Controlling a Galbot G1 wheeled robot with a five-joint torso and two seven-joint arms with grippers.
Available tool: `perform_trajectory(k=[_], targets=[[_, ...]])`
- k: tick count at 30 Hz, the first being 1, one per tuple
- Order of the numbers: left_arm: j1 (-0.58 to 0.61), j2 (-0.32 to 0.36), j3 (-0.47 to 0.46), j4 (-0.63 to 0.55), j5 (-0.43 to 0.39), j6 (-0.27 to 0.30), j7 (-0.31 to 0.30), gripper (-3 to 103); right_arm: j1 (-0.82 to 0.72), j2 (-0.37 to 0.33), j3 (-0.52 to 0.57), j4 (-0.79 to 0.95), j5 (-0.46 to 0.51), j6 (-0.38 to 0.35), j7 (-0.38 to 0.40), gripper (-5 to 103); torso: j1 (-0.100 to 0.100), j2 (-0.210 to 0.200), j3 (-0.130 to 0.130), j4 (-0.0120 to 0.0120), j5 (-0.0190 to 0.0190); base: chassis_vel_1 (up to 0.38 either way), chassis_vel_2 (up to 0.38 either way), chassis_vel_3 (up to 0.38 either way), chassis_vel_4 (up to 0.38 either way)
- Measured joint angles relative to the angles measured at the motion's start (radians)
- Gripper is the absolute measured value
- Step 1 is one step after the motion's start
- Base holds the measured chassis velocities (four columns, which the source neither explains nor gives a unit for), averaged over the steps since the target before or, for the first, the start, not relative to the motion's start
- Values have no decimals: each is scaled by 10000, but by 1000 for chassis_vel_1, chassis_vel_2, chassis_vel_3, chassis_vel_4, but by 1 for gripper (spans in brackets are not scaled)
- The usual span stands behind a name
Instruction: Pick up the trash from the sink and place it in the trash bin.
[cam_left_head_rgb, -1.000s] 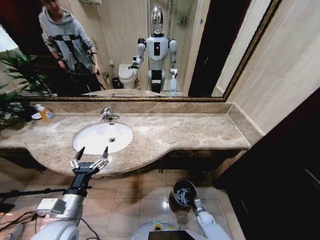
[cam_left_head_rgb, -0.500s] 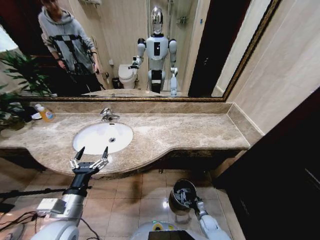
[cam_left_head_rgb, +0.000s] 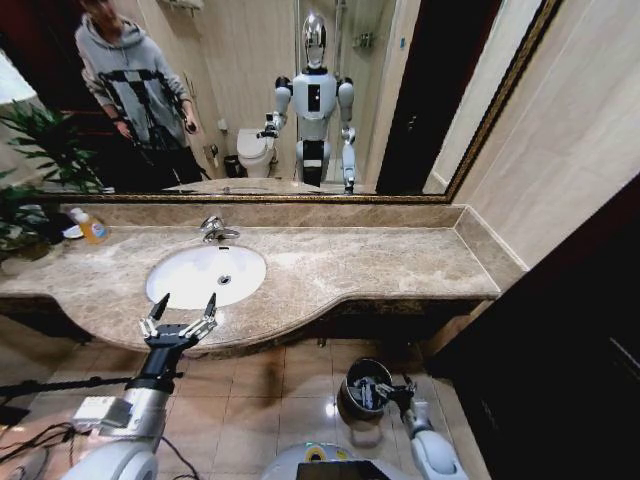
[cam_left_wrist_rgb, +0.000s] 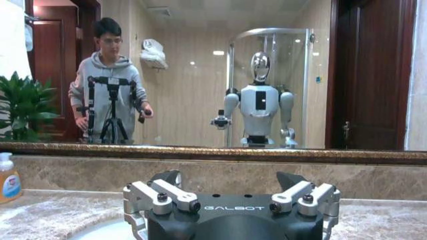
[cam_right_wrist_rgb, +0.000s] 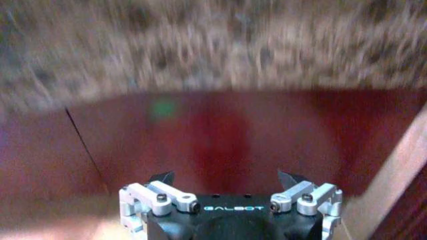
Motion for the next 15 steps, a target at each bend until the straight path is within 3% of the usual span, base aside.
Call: perform_trajectory(k=[15], targets=[[0,1,-1,0,0,0,0,100,-1876,676,391,5563,581,-559,9,100,1,1,0,-1,1,0,0,0,0]])
